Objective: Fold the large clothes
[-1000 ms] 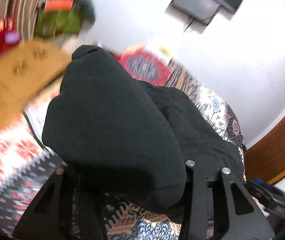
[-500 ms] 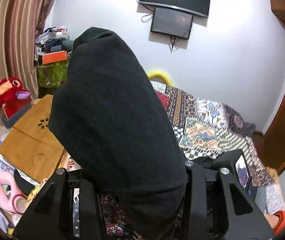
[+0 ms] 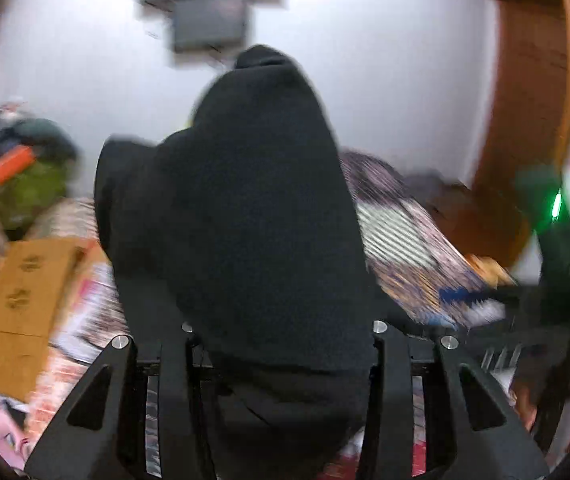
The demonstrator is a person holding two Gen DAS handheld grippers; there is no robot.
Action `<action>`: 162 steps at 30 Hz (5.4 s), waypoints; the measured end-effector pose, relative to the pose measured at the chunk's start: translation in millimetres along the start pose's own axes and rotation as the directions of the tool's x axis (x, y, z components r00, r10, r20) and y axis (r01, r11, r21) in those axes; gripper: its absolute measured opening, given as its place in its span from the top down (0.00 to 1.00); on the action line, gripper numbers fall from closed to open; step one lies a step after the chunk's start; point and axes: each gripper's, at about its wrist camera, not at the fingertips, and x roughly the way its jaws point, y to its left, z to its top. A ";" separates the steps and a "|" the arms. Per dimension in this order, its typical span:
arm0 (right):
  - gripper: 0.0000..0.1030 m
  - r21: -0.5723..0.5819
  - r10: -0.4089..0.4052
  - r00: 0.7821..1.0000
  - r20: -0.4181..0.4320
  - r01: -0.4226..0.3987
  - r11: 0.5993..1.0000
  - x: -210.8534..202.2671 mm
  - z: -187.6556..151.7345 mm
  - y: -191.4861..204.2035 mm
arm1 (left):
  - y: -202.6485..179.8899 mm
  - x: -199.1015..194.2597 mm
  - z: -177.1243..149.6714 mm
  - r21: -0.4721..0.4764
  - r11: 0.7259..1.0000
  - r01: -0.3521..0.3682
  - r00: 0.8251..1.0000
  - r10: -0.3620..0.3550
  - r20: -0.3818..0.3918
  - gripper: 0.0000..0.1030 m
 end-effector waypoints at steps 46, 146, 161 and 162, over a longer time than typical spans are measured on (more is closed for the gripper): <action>0.10 0.128 0.133 0.970 -0.201 -0.109 0.986 52.0 -46.1 -44.0 | 35.6 34.6 -112.1 -0.285 0.955 0.082 0.925 -0.180 -0.335 0.00; 0.58 -0.184 0.289 0.941 0.176 -0.257 0.949 -42.1 53.0 167.6 | 225.1 -133.5 37.3 -0.293 0.951 -0.100 0.995 0.098 -0.020 0.19; 0.54 -0.346 0.363 0.733 0.574 -0.185 0.920 -199.8 -58.7 191.9 | 71.1 -335.7 -23.2 -0.149 0.967 -0.207 0.834 0.254 0.490 0.19; 0.49 -0.336 0.354 0.727 0.589 -0.178 0.925 -202.5 -63.8 191.0 | 66.2 -339.7 -31.6 -0.161 0.962 -0.222 0.819 0.273 0.504 0.19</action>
